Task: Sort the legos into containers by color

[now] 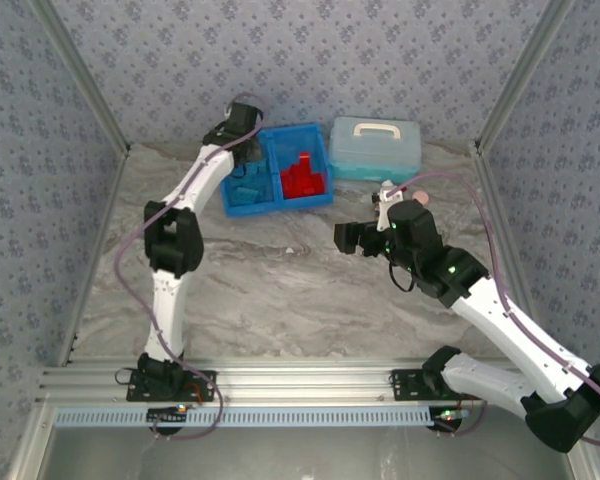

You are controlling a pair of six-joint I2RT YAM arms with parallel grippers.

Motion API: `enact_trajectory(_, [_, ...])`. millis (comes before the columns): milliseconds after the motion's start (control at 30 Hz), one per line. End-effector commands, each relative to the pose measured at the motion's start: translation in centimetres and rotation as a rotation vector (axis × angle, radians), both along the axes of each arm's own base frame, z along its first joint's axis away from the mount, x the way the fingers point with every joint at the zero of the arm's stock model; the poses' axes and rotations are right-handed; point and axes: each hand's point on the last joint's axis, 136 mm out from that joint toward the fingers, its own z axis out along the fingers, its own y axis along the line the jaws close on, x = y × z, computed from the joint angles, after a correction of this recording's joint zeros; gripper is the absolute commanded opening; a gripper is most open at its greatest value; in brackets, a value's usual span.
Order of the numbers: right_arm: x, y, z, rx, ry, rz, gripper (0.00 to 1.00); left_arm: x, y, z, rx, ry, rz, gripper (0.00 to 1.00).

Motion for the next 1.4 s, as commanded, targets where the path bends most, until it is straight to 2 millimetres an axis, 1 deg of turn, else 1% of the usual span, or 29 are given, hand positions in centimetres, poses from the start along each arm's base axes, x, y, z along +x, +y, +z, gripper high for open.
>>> enact_trajectory(0, [0.3,0.3,1.6,0.023,-0.031,-0.002,1.00,0.2,1.1,-1.5,0.057,0.082,0.010,0.34])
enact_trajectory(100, [0.2,0.5,1.5,0.022,-0.025,0.007,1.00,1.1,1.0,-1.9,0.040,0.083,0.001,0.45])
enact_trajectory(133, [0.3,0.5,1.5,0.021,-0.025,0.007,1.00,1.2,0.8,-1.8,0.025,0.078,-0.010,0.48])
enact_trajectory(200, [0.2,0.4,1.6,0.020,-0.027,0.006,1.00,1.1,0.5,-1.1,0.010,0.070,-0.027,0.52])
enact_trajectory(267, [0.3,0.4,1.5,0.017,-0.030,0.003,1.00,0.8,0.1,0.5,-0.009,0.052,-0.044,0.53])
enact_trajectory(300, [0.4,0.3,1.5,0.015,-0.032,0.002,1.00,0.5,-0.1,1.6,-0.020,0.041,-0.051,0.53])
enact_trajectory(400, [0.6,0.2,1.3,0.004,-0.032,-0.005,1.00,-1.1,-1.2,6.1,-0.084,-0.008,-0.095,0.54])
enact_trajectory(467, [1.0,-0.4,1.0,-0.009,-0.037,-0.026,1.00,-3.2,-2.0,9.7,-0.121,-0.065,-0.127,0.57])
enact_trajectory(500, [1.3,-0.9,0.7,-0.015,-0.035,-0.046,1.00,-4.6,-2.4,11.5,-0.135,-0.106,-0.143,0.60])
enact_trajectory(533, [1.6,-1.5,0.4,-0.021,-0.032,-0.070,1.00,-6.0,-2.6,12.9,-0.150,-0.141,-0.154,0.63])
enact_trajectory(567, [2.0,-2.4,-0.1,-0.025,-0.024,-0.104,1.00,-7.6,-2.7,14.6,-0.177,-0.197,-0.164,0.67])
enact_trajectory(600, [2.3,-3.5,-0.6,-0.031,-0.019,-0.142,1.00,-9.5,-2.4,15.4,-0.198,-0.230,-0.169,0.71])
enact_trajectory(667, [2.9,-5.8,-1.7,-0.054,-0.023,-0.221,1.00,-12.9,-1.8,16.0,-0.229,-0.278,-0.181,0.77])
enact_trajectory(733, [3.4,-8.5,-3.1,-0.083,-0.016,-0.305,1.00,-16.3,-0.5,16.0,-0.243,-0.315,-0.175,0.80])
enact_trajectory(800, [3.8,-11.5,-4.7,-0.102,0.003,-0.402,1.00,-19.3,1.6,14.5,-0.219,-0.319,-0.128,0.84])
enact_trajectory(833, [3.9,-12.7,-5.5,-0.113,0.014,-0.442,1.00,-20.5,2.6,13.8,-0.204,-0.320,-0.104,0.85])
enact_trajectory(900, [4.0,-15.8,-8.0,-0.149,0.042,-0.547,1.00,-22.8,5.0,11.5,-0.149,-0.320,-0.055,0.88])
enact_trajectory(933, [4.0,-17.3,-9.0,-0.173,0.047,-0.597,1.00,-23.5,5.9,10.5,-0.116,-0.325,-0.038,0.90])
enact_trajectory(1000, [4.0,-20.3,-11.1,-0.236,0.034,-0.687,1.00,-25.0,8.4,7.7,-0.017,-0.338,0.013,0.95])
enact_trajectory(1067, [3.8,-22.9,-13.5,-0.308,0.009,-0.745,1.00,-25.9,9.9,5.2,0.089,-0.360,0.011,0.99])
enact_trajectory(1100, [4.0,-24.0,-14.3,-0.315,-0.017,-0.774,1.00,-26.1,10.4,4.0,0.133,-0.381,-0.007,0.99])
enact_trajectory(1133, [4.0,-24.7,-15.2,-0.320,-0.025,-0.786,1.00,-26.3,10.8,3.0,0.171,-0.389,-0.021,0.99])
enact_trajectory(1167, [4.3,-25.4,-16.0,-0.316,-0.034,-0.793,1.00,-26.5,11.7,1.9,0.210,-0.392,0.002,0.99])
enact_trajectory(1233, [5.0,-26.4,-17.8,-0.314,-0.019,-0.792,1.00,-26.4,13.4,-0.1,0.233,-0.374,0.042,0.99])
enact_trajectory(1267, [6.0,-26.8,-17.9,-0.321,-0.021,-0.780,1.00,-26.1,14.5,-0.5,0.218,-0.357,0.079,0.99])
enact_trajectory(1300, [6.8,-26.7,-18.2,-0.304,0.004,-0.763,1.00,-25.8,15.0,-0.9,0.211,-0.326,0.066,0.99])
enact_trajectory(1333, [7.8,-26.4,-18.2,-0.292,-0.037,-0.736,1.00,-25.3,15.1,-0.9,0.236,-0.353,0.047,0.99])
enact_trajectory(1367, [8.7,-26.1,-17.7,-0.283,-0.091,-0.715,1.00,-25.0,15.1,-1.2,0.251,-0.380,0.038,0.99])
